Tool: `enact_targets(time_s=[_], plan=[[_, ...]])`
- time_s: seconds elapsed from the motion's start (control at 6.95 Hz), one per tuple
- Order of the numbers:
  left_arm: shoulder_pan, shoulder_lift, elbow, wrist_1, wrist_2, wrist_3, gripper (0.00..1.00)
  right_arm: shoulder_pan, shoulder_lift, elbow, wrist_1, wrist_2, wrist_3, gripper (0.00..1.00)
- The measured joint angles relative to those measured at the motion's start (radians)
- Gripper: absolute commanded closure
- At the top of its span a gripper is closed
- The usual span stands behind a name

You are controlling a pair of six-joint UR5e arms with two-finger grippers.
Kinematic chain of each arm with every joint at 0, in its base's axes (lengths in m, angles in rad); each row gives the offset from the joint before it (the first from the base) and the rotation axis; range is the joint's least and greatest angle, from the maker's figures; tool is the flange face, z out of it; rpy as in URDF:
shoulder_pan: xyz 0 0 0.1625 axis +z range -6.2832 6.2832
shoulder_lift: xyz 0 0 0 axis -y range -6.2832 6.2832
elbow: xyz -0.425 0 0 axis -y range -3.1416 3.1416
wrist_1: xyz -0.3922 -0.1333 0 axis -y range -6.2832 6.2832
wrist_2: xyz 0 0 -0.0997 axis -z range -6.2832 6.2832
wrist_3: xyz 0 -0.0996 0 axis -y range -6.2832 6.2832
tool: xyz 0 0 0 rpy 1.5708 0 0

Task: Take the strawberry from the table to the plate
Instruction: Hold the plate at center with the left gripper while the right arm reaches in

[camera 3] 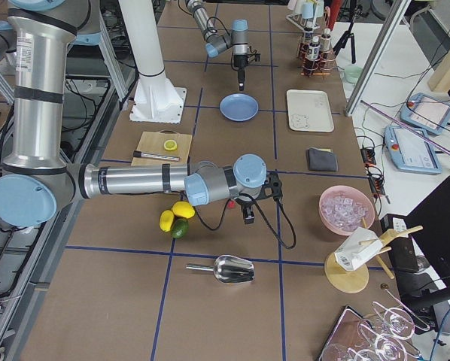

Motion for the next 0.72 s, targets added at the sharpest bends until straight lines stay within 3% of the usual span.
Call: enact_targets(time_s=[0.29, 0.43, 0.72], plan=[[-0.029, 0.021, -0.065, 0.005, 0.001, 0.000, 0.08, -0.145, -0.017, 0.096, 0.020, -0.138, 0.213, 0.00], [-0.034, 0.022, -0.069, 0.006, 0.002, -0.001, 0.08, -0.222, -0.040, 0.113, 0.094, -0.205, 0.304, 0.01], [-0.035, 0.023, -0.063, 0.006, 0.003, 0.001, 0.07, -0.384, -0.115, 0.087, 0.372, -0.348, 0.547, 0.00]])
